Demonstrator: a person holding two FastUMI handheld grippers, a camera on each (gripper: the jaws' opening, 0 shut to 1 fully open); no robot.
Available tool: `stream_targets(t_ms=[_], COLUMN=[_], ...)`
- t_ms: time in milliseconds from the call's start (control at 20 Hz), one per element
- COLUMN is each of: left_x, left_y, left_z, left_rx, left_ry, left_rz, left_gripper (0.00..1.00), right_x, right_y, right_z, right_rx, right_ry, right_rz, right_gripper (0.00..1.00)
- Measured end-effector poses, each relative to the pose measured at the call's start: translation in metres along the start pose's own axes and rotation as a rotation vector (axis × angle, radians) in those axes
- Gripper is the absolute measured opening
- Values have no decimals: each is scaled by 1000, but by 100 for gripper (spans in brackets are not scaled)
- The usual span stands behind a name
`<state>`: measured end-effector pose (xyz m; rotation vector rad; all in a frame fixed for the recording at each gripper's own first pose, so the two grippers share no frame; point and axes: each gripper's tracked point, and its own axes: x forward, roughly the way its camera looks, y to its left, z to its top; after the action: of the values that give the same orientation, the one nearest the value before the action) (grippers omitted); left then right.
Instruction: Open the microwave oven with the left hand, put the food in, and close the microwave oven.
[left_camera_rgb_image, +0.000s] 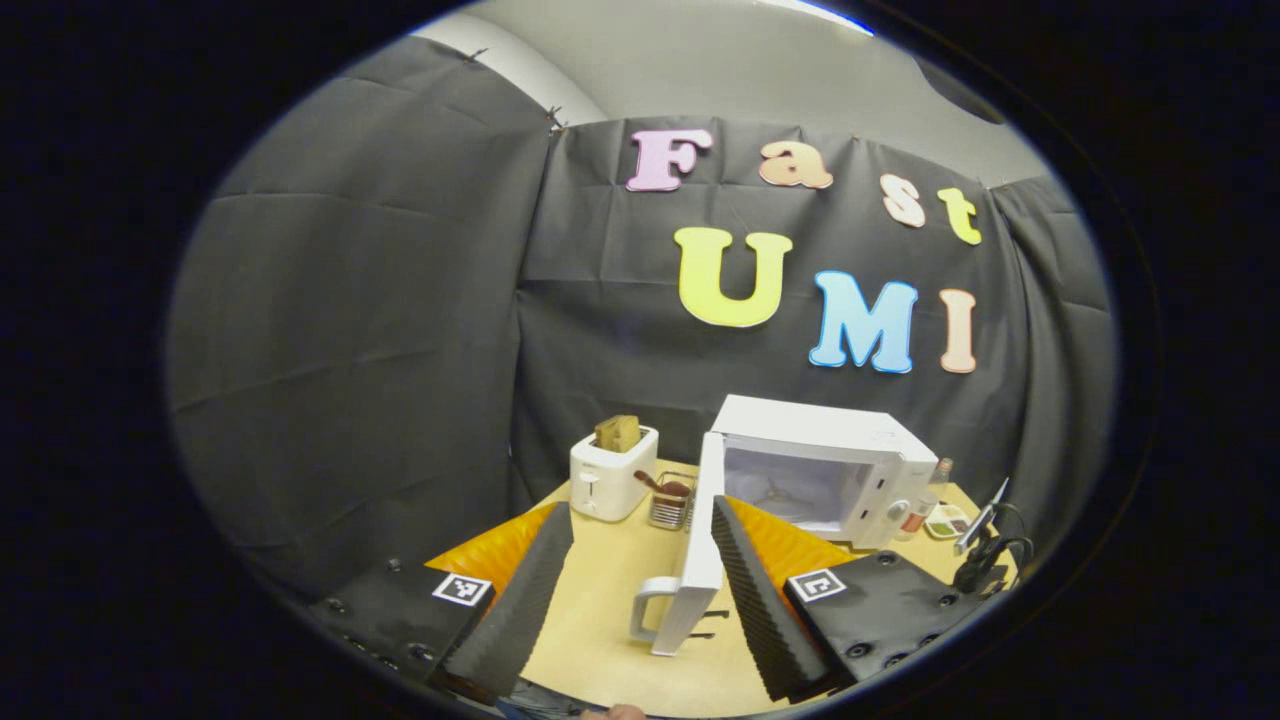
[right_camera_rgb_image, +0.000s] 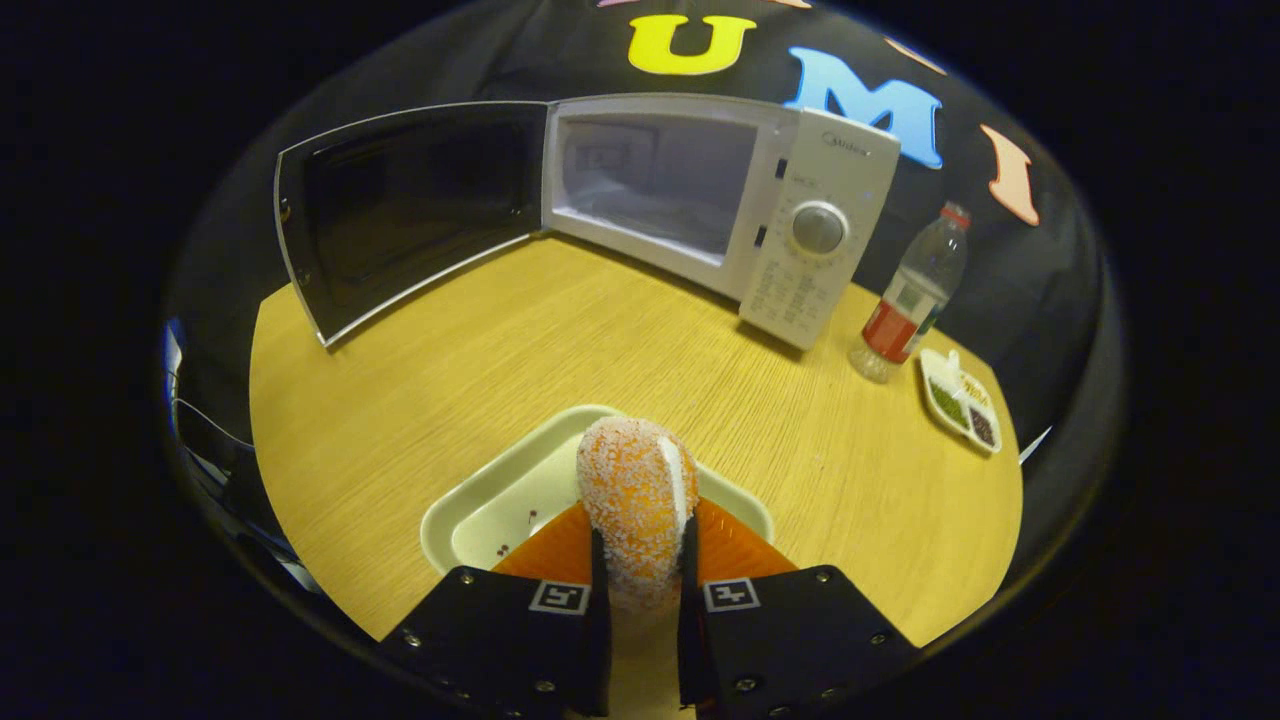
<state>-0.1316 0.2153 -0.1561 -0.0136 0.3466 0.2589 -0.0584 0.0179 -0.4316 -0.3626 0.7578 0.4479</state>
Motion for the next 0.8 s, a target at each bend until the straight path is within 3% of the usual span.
stream_targets(t_ms=[300,550,650,800], left_x=[-1,-4,-9,-16], left_y=[12,38,49,64], left_z=[2,-12,-14,-17], left_rx=[-31,-68,-61,-60], left_ry=[-20,-19,-19,-14], left_rz=[18,66,86,117], left_gripper=[93,92,92,93], right_x=[-13,15,37,71], right_y=[4,6,10,12], right_z=[89,145,155,164], right_rx=[-285,-444,-400,-169], right_ry=[-160,-273,-272,-261], right_rz=[-83,-133,-111,-64], right_gripper=[27,27,27,27])
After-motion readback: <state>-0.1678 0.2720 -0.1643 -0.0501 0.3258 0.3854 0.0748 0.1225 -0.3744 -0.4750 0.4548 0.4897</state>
